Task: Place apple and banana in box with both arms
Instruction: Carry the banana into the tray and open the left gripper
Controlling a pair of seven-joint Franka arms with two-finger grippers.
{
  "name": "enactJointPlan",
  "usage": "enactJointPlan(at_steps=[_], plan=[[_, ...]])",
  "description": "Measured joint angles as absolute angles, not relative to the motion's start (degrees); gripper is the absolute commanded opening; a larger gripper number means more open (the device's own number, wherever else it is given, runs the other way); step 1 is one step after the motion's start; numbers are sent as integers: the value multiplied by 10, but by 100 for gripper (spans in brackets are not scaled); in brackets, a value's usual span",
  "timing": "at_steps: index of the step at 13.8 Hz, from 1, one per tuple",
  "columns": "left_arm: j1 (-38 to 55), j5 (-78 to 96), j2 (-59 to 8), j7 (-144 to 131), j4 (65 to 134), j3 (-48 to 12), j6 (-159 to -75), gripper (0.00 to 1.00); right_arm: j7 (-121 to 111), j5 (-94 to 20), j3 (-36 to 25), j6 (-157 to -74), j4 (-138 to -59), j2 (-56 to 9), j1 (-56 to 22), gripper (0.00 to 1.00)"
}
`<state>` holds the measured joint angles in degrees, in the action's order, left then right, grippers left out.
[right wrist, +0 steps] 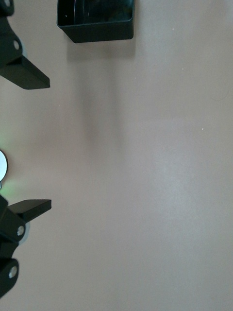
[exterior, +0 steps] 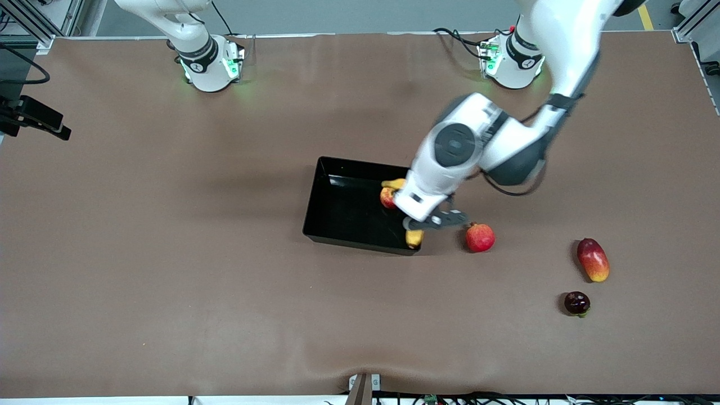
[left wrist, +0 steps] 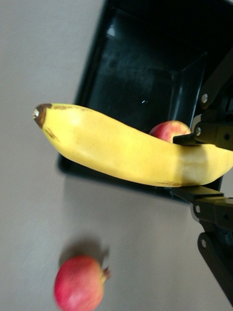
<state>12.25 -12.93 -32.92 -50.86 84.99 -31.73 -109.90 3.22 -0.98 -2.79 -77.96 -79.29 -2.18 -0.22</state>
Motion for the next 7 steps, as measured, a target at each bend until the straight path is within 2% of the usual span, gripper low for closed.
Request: enactJointPlan(at_steps=[4,7], plan=[[200,-138,-375,-558,820,-302,-1105,0,32,-10,-28,-780,-793,-22,-2,100],[240,-139,-399,-562,807,-276,-1153,0,32,-10,-28,-780,-793,-22,-2,100]])
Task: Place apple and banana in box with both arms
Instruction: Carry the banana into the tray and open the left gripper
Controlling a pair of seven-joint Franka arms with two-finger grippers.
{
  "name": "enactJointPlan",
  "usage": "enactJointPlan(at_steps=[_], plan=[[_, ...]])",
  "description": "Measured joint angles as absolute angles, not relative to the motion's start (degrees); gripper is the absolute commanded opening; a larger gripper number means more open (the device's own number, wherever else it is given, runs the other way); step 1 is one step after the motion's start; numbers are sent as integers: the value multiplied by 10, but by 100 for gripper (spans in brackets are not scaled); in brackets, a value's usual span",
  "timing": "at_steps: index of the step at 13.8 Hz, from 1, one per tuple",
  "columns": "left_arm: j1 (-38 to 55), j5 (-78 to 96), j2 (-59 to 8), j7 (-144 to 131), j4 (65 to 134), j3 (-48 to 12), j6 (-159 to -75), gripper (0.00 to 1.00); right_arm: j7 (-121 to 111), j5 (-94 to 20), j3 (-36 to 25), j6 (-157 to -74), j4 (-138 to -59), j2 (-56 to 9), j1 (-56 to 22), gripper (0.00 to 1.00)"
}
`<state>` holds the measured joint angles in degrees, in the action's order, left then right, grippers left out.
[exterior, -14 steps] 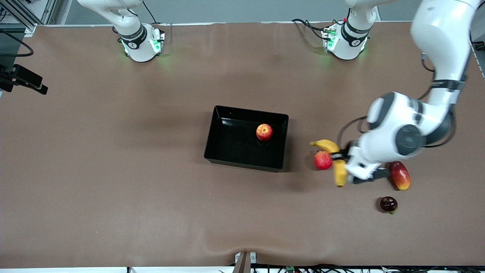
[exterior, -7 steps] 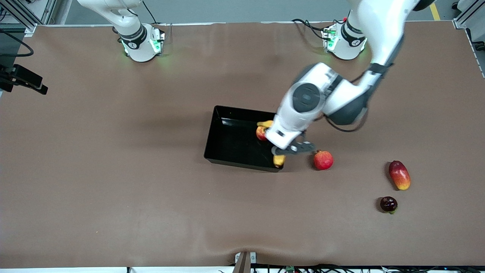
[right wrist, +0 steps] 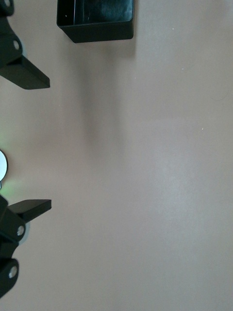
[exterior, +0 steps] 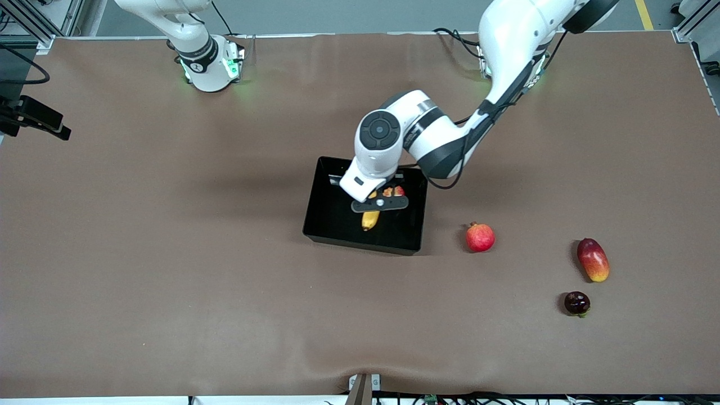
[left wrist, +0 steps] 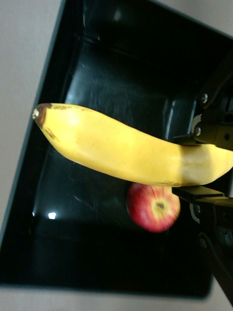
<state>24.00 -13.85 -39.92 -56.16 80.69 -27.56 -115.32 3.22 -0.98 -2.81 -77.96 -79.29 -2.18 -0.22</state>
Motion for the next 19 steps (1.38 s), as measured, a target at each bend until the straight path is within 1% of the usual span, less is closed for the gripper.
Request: enactJointPlan(at_steps=[3,9,15,16,17,18,19], plan=[[260,-139,-422,-562,803,-266,-1194,0,32,-10,-28,-780,-793,-22,-2,100],[279,-139,-467,-560,790,-266,-1207,0,32,-10,-28,-780,-793,-22,-2,100],[287,-139,-502,-552,782,-264,-1244,0,32,-10,-28,-780,-793,-22,-2,100],[287,-139,-508,-551,782,-264,-1250,9,32,-10,-28,-780,-793,-22,-2,100],[287,-139,-513,-551,781,-262,-1253,50,32,-10,-28,-780,-793,-22,-2,100],[288,-139,-517,-551,781,-258,-1254,100,32,-10,-28,-780,-793,-22,-2,100],[288,-139,-520,-549,781,-252,-1255,100,32,-10,-28,-780,-793,-22,-2,100]])
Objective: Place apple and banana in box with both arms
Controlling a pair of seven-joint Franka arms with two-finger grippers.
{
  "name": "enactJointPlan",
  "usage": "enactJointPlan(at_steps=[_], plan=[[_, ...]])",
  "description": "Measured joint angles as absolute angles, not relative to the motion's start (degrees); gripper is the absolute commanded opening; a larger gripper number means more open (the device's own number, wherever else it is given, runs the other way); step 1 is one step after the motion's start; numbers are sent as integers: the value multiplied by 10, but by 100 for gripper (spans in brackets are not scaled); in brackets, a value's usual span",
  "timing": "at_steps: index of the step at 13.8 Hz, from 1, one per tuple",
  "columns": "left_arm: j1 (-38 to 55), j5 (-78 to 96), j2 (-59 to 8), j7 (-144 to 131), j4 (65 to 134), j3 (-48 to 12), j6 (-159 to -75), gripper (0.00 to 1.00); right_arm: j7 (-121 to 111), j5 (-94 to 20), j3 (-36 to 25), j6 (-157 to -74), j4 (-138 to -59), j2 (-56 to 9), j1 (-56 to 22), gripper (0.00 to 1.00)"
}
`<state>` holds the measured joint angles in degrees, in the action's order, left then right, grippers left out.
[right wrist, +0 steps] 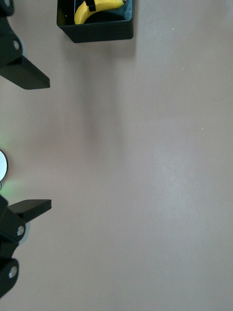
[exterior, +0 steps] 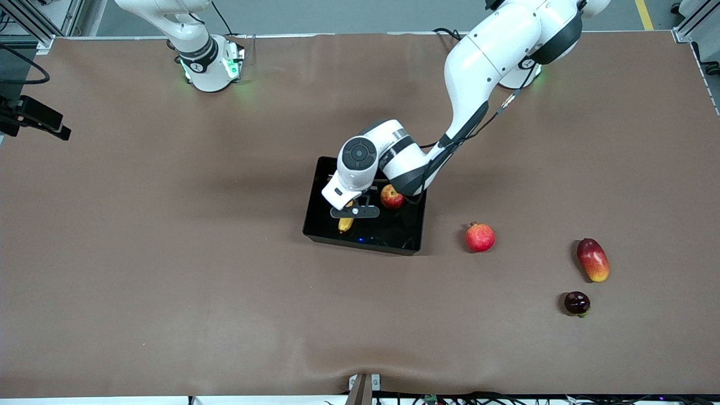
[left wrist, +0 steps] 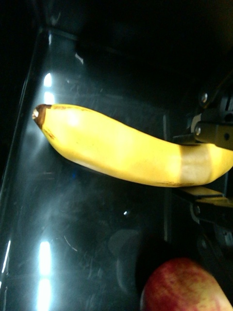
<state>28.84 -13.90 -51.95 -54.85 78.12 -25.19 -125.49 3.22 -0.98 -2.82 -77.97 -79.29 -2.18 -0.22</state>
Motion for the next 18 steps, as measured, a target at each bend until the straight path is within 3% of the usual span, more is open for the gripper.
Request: enactJointPlan(at_steps=[5,8,13,18], plan=[[289,-143,-512,-528,762,-232,-1257,100,32,-10,-28,-780,-793,-22,-2,100],[276,-143,-462,-528,745,-209,-1207,100,32,-10,-28,-780,-793,-22,-2,100],[137,-144,-322,-481,740,-200,-1095,100,32,-10,-28,-780,-793,-22,-2,100],[28,-143,-249,-342,744,-202,-999,100,32,-10,-28,-780,-793,-24,-2,100]])
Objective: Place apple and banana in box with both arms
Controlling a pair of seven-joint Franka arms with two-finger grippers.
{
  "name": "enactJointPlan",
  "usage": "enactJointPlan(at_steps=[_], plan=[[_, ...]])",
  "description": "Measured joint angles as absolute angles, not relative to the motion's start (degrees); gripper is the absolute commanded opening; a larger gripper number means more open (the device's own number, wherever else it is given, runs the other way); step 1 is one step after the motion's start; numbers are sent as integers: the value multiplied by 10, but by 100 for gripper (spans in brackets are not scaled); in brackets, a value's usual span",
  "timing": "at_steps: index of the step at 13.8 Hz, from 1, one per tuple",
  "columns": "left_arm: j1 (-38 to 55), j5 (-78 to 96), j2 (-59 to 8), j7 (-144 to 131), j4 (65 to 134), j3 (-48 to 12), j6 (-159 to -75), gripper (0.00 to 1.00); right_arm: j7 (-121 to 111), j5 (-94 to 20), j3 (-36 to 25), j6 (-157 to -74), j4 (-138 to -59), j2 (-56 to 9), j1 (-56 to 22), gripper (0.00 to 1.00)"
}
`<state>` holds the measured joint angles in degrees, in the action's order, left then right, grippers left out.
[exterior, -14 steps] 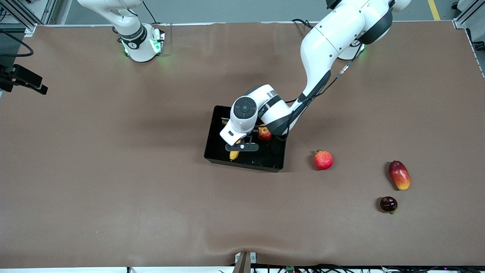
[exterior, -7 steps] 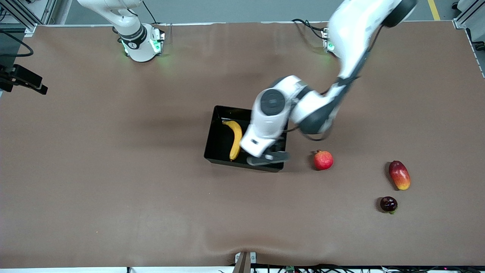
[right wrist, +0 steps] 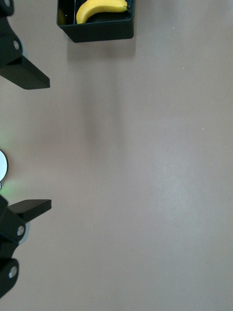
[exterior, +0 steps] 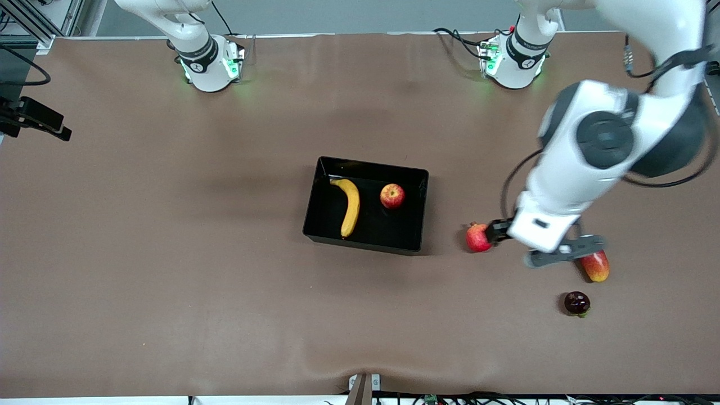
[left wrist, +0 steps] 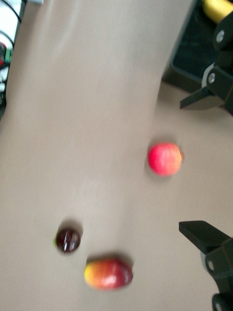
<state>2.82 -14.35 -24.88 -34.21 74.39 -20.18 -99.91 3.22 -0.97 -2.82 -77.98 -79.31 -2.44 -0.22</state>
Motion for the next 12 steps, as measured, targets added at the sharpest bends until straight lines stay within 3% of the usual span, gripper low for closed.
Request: enactJointPlan(at_steps=[5,12], plan=[[-11,-130,-197,-276,746,-204,-902,100,32,-10,-28,-780,-793,-25,-2,100],[-45,-84,-114,-213,758,-207,-826,100,32,-10,-28,-780,-793,-25,-2,100]])
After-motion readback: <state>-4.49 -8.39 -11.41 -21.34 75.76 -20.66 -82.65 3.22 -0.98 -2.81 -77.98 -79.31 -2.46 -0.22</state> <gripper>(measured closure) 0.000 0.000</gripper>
